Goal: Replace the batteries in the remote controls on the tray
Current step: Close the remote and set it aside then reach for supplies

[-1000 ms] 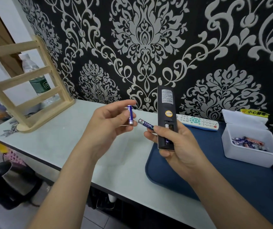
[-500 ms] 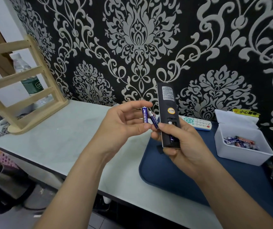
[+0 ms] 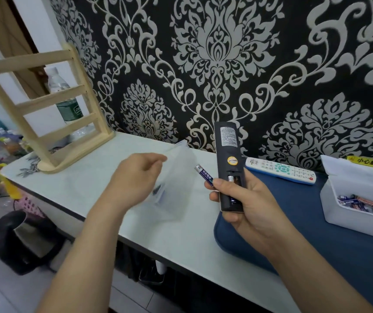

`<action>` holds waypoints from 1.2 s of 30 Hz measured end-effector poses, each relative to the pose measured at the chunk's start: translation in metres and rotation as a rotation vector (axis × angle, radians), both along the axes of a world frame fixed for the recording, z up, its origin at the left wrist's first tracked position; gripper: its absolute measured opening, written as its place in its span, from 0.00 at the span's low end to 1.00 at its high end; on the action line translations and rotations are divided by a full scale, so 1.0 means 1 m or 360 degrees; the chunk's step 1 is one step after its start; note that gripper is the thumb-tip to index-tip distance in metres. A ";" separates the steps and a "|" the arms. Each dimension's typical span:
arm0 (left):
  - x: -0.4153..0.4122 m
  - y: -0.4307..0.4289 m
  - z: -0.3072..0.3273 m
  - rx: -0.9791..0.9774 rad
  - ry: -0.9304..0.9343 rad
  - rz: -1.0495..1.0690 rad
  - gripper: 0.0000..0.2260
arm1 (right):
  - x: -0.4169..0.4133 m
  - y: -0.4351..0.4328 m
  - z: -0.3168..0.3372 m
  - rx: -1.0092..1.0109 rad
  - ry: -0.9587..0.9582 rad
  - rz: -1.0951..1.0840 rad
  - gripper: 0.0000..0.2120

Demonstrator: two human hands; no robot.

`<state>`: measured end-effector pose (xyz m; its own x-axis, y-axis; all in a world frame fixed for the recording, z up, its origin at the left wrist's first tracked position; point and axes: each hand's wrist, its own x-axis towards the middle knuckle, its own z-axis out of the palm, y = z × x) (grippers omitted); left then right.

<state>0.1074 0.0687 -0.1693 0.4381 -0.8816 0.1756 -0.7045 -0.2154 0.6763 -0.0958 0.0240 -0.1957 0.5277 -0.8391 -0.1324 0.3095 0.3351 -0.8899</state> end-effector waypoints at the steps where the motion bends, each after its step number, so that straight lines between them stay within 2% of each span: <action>1: -0.008 -0.001 0.001 -0.0098 -0.0016 -0.0025 0.10 | 0.003 0.001 -0.001 0.0002 0.0007 -0.0003 0.14; 3: -0.027 0.001 0.007 -0.0247 0.0202 -0.0236 0.09 | 0.008 0.002 -0.002 -0.0016 0.0012 -0.0012 0.15; 4: -0.036 0.001 0.009 -0.0214 0.0282 -0.0398 0.08 | 0.009 0.002 -0.002 -0.0035 0.0012 -0.0018 0.14; 6: -0.048 0.001 0.007 -0.0120 0.0215 -0.0609 0.07 | 0.011 0.003 -0.002 -0.0087 0.0018 -0.0028 0.14; 9: -0.051 -0.004 0.001 -0.0259 0.0069 -0.0523 0.05 | 0.010 0.002 0.000 -0.0086 0.0009 -0.0035 0.18; 12: -0.062 -0.007 0.004 -0.0491 0.0109 -0.0402 0.05 | 0.004 -0.003 0.008 0.0096 -0.0126 -0.0067 0.19; 16: -0.077 -0.009 0.015 -0.0678 0.0635 -0.0433 0.05 | -0.006 -0.010 0.010 0.0147 -0.0197 -0.0117 0.26; 18: -0.081 -0.009 0.016 -0.0664 0.0734 -0.0525 0.07 | -0.007 -0.010 0.010 0.0111 -0.0171 -0.0129 0.27; 19: -0.085 -0.011 0.014 -0.0648 0.0681 -0.0576 0.09 | -0.011 -0.010 0.010 0.0088 -0.0157 -0.0146 0.27; 21: -0.093 -0.012 0.009 -0.0638 0.0396 -0.0658 0.11 | -0.017 -0.010 0.011 0.0058 -0.0124 -0.0177 0.27; 23: -0.102 -0.014 0.005 -0.0580 -0.0056 -0.0780 0.11 | -0.024 -0.012 0.011 0.0080 -0.0095 -0.0263 0.25; 25: -0.112 -0.014 0.001 -0.0547 -0.0486 -0.0831 0.16 | -0.028 -0.016 0.011 0.0123 -0.0068 -0.0378 0.24; 27: -0.123 -0.015 -0.003 -0.0602 -0.0576 -0.0820 0.17 | -0.033 -0.019 0.012 0.0170 -0.0085 -0.0496 0.23; 29: -0.129 -0.014 -0.005 -0.0701 -0.0417 -0.0772 0.11 | -0.035 -0.020 0.014 0.0195 -0.0132 -0.0548 0.22; 32: -0.131 -0.019 -0.011 -0.0857 -0.0156 -0.0613 0.09 | -0.038 -0.020 0.016 0.0163 -0.0163 -0.0557 0.23; 36: -0.141 -0.025 -0.018 -0.0750 0.0152 -0.0511 0.11 | -0.039 -0.021 0.016 0.0153 -0.0180 -0.0582 0.24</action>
<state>-0.0333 0.0435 -0.1868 0.1947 -0.8090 0.5546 -0.6158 0.3392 0.7111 -0.1346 0.0035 -0.1795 0.2119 -0.9610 -0.1780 0.5182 0.2648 -0.8132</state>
